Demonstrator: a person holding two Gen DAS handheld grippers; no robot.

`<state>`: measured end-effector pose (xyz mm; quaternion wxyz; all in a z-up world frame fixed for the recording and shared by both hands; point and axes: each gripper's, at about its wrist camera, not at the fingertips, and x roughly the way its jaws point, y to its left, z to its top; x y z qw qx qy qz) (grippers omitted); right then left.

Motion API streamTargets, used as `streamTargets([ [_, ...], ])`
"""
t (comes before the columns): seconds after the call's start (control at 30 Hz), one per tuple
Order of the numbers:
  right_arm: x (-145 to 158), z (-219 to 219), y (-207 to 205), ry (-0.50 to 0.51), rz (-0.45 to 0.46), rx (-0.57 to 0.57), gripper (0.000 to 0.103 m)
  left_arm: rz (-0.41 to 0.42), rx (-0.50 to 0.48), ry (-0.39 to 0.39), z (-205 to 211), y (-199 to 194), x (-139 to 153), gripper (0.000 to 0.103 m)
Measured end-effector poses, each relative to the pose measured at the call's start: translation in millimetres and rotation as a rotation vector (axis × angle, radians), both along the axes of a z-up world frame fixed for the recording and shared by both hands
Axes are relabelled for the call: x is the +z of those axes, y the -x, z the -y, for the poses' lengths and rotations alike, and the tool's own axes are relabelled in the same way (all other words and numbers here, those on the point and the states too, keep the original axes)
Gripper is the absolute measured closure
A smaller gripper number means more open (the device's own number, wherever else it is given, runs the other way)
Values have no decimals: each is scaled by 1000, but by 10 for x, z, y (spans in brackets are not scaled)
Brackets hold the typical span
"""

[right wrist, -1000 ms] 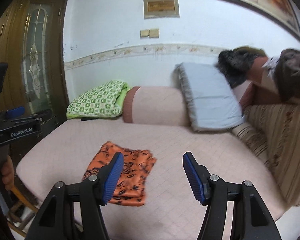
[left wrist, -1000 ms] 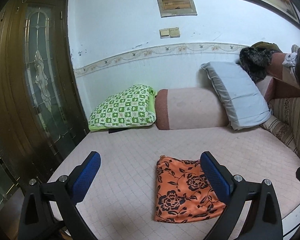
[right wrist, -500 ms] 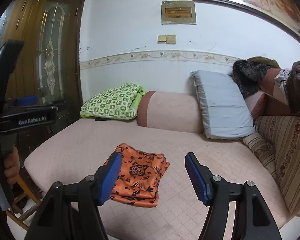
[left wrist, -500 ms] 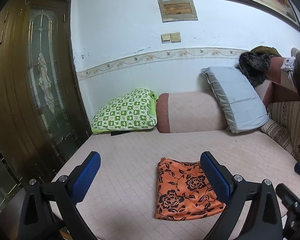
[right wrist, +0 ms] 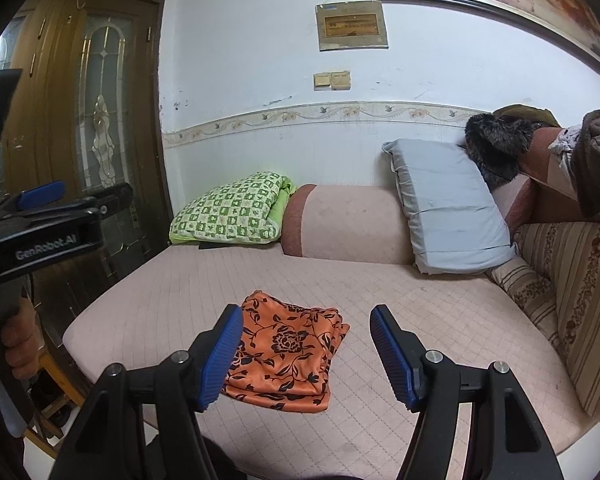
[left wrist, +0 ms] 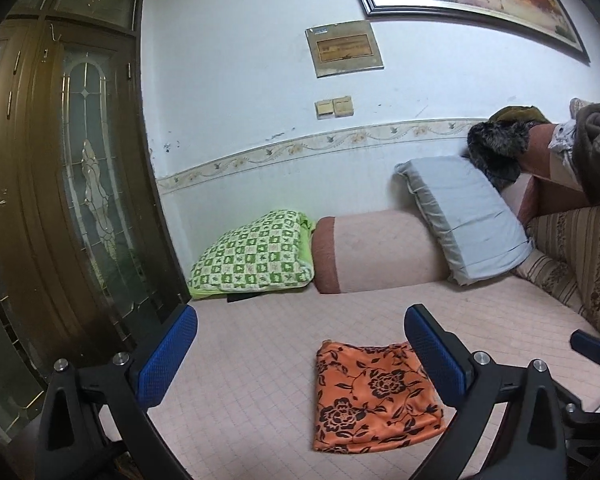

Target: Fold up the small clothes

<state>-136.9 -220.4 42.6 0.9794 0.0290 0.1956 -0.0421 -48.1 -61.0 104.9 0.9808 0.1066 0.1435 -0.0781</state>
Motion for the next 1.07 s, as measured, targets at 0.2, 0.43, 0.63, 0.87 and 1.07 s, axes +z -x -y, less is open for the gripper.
streamTargets([
  [0.2,2,8,-87,-45,-15,9,34,-36,-19,7,-16,-57,42,0],
  [0.43,-44,-113,-387,-66,-54,53,34,-53,-5,17,-83,-206,35,0],
  [0.63,-109,-236,-641,-83,-82,104,34,-71,-9,17,-73,-355,9,0],
  [0.87,-177,-331,-851,-89,-99,133,34,-97,-22,23,-47,-506,-45,0],
  [1.07,-295,-310,-1028,-107,-132,128,34,-103,-36,35,-12,-659,-127,0],
])
